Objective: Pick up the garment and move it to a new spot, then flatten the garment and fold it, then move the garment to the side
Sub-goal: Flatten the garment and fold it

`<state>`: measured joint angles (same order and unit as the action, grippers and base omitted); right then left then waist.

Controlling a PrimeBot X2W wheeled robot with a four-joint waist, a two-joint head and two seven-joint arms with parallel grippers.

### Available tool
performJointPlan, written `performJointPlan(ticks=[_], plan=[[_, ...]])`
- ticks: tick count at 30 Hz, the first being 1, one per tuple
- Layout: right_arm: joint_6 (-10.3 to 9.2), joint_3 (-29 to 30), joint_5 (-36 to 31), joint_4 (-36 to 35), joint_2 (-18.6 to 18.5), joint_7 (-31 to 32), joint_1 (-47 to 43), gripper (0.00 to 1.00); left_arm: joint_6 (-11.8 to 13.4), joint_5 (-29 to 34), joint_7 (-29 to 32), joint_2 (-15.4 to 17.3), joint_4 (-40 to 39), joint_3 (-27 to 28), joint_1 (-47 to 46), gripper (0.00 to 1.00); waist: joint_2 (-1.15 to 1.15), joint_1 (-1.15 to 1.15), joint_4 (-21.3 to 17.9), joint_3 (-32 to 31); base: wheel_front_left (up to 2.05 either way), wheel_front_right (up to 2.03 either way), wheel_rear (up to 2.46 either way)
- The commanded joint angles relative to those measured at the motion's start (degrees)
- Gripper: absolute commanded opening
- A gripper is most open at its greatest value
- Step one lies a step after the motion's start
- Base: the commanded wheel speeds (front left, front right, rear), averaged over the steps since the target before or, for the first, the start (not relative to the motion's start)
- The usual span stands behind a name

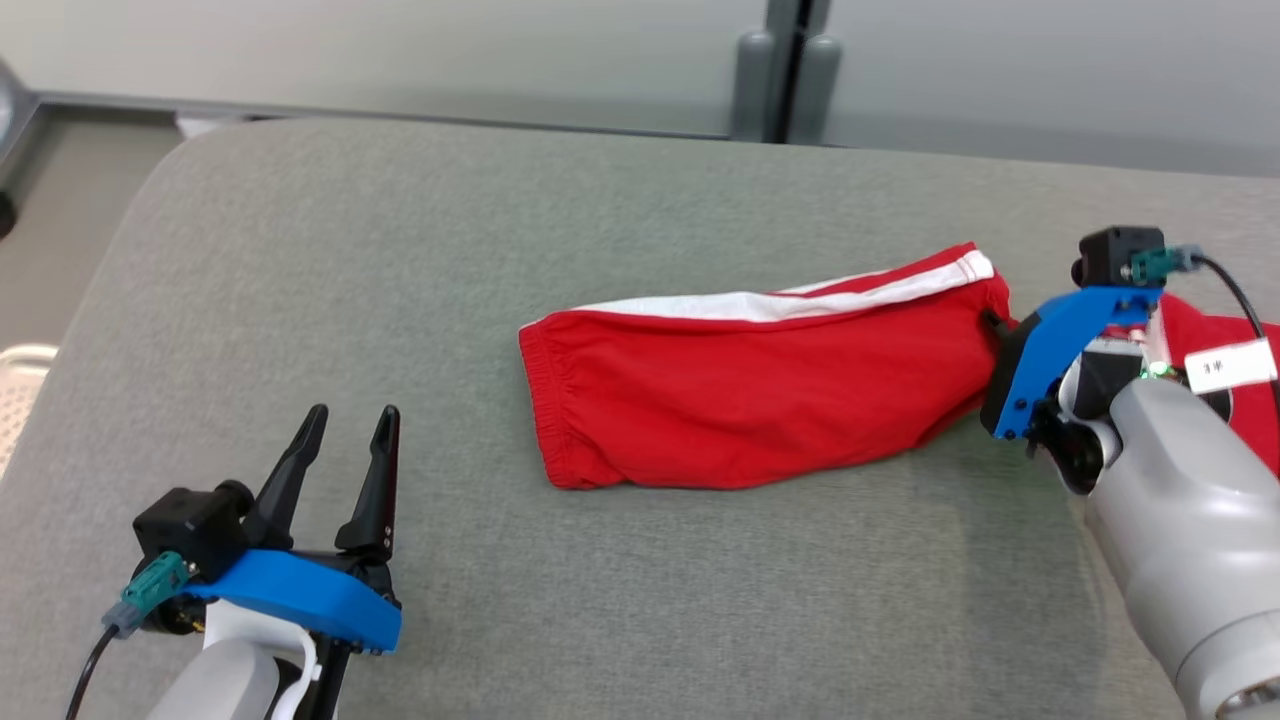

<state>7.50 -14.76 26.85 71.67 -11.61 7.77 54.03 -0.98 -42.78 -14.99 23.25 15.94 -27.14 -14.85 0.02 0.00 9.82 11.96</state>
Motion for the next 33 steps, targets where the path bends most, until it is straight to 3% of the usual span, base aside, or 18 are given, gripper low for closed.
performJointPlan(ticks=[1, 7, 13, 21, 25, 33], plan=[[-0.01, 0.29, 1.06, -1.44, 0.26, -2.40, -2.18, 0.00, 0.59, 0.61, -0.23, 0.59, -0.44, 0.33, 1.42, 1.00, -0.02, 0.00, -3.37, -3.01, 0.00, 0.00, 0.00], [-0.01, 2.20, 5.93, -6.51, 0.59, -11.00, -10.23, 0.00, 1.59, 1.92, -0.24, 0.79, -2.40, 1.34, 4.17, 1.00, -0.02, 0.00, -5.72, -5.59, 0.00, 0.00, 0.00], [-0.01, 1.72, 7.44, -11.42, 0.27, -16.53, -15.66, 0.00, 0.91, 4.60, -0.23, 0.34, -4.98, 3.84, 6.86, 1.00, -0.02, 0.00, -6.39, -7.17, 0.00, 0.00, 0.00], [-0.01, -1.15, 5.13, -13.22, 4.21, -13.79, -11.58, 0.00, -0.59, 7.22, -0.24, -2.01, -3.41, 4.83, 7.97, 1.00, -0.02, 0.00, -5.41, -7.87, 0.00, 0.00, 0.00], [-0.01, -3.02, 4.13, -11.30, 6.83, -10.80, -8.90, 0.00, -1.61, 7.86, -0.24, -3.85, -1.92, 4.59, 6.67, 1.00, -0.02, 0.00, -2.62, -7.59, 0.00, 0.00, 0.00], [-0.01, -6.54, 4.21, -7.28, 8.62, -8.51, -7.28, 0.00, -2.94, 8.82, -0.24, -5.85, 0.78, 5.42, 5.38, 1.00, -0.02, 0.00, 2.48, -6.39, 0.00, 0.00, 0.00]])
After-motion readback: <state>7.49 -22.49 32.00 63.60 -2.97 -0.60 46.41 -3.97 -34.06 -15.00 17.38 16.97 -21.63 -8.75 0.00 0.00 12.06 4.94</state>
